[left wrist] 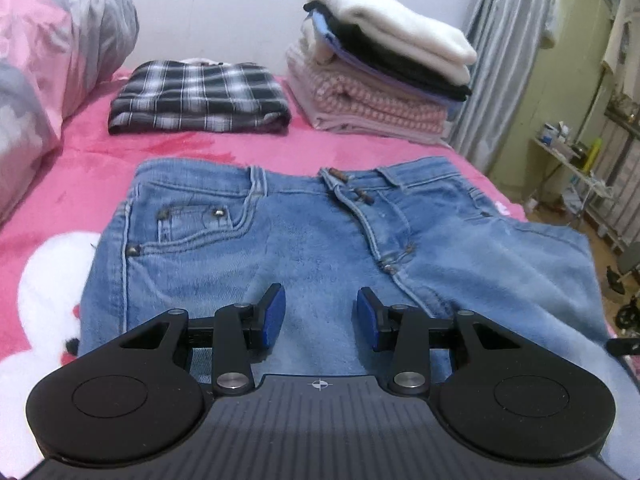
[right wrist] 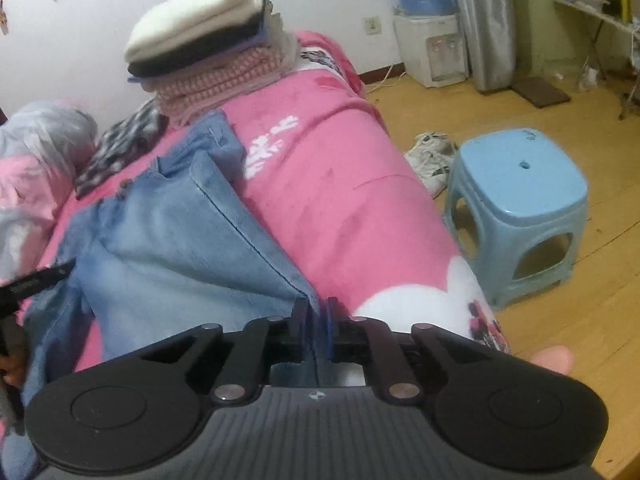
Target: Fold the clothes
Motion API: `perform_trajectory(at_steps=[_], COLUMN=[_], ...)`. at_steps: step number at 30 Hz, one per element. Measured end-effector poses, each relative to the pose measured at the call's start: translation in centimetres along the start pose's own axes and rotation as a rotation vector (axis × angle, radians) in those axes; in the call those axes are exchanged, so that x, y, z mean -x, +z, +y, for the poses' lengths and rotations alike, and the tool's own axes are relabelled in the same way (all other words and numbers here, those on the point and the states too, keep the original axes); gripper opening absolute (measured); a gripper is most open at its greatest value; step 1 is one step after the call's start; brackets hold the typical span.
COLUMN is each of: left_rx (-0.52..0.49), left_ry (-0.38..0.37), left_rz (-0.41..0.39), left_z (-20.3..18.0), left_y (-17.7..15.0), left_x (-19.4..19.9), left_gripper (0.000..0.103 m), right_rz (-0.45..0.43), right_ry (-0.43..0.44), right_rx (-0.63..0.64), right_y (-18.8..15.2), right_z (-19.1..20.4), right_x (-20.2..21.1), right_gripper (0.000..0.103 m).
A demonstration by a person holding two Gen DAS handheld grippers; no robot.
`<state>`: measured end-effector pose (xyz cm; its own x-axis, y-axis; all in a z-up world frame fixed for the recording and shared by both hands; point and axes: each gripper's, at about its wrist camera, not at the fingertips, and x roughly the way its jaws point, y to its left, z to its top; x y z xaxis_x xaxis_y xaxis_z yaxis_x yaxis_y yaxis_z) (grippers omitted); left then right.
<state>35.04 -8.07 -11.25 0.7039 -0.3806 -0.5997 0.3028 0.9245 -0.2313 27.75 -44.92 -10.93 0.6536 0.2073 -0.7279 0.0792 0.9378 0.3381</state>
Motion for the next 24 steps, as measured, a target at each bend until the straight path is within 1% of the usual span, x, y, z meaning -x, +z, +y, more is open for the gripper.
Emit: perform_trajectory(at_steps=[2, 4, 5, 6, 8, 11, 14, 17, 20, 22, 23, 24], left_rx=[-0.013, -0.027, -0.029, -0.031, -0.038, -0.050, -0.041, -0.019, -0.016, -0.025, -0.027, -0.029], left_ry=[-0.004, -0.007, -0.008, -0.009, -0.007, -0.005, -0.023, -0.046, -0.050, -0.045, -0.043, -0.042], left_rz=[-0.011, -0.019, -0.021, -0.025, -0.034, -0.051, -0.068, -0.075, -0.074, -0.073, -0.073, -0.074], left_z=[0.0, 0.0, 0.0, 0.0, 0.0, -0.2, 0.3, 0.8, 0.8, 0.6, 0.6, 0.6], left_y=[-0.3, -0.4, -0.4, -0.5, -0.6, -0.9, -1.2, -1.3, -1.3, -1.3, -1.3, -1.3], left_x=[-0.1, -0.1, -0.2, -0.3, -0.5, -0.7, -0.8, -0.8, -0.9, -0.9, -0.9, -0.9], left_gripper=[0.040, 0.040, 0.040, 0.041, 0.042, 0.044, 0.045, 0.045, 0.045, 0.045, 0.045, 0.045], right_rz=[-0.024, -0.095, -0.123, -0.131, -0.115, -0.045, 0.033, 0.111, 0.147, 0.158, 0.160, 0.161], right_ry=[0.047, 0.129, 0.170, 0.201, 0.222, 0.258, 0.238, 0.203, 0.175, 0.161, 0.160, 0.160], right_rx=[-0.004, -0.014, -0.018, -0.018, -0.012, -0.049, -0.101, -0.145, -0.114, -0.067, -0.036, -0.002], right_y=[0.9, 2.3, 3.2, 4.5, 7.4, 11.9, 15.0, 16.0, 16.2, 16.2, 16.2, 16.2], right_z=[0.2, 0.6, 0.8, 1.2, 2.3, 3.5, 3.9, 4.3, 5.5, 6.4, 7.0, 7.5], right_x=[1.3, 2.8, 3.3, 2.9, 0.9, -4.7, -10.6, -15.0, -17.5, -18.5, -18.7, -18.8], right_gripper=[0.024, 0.045, 0.047, 0.047, 0.048, 0.049, 0.049, 0.049, 0.050, 0.048, 0.045, 0.031])
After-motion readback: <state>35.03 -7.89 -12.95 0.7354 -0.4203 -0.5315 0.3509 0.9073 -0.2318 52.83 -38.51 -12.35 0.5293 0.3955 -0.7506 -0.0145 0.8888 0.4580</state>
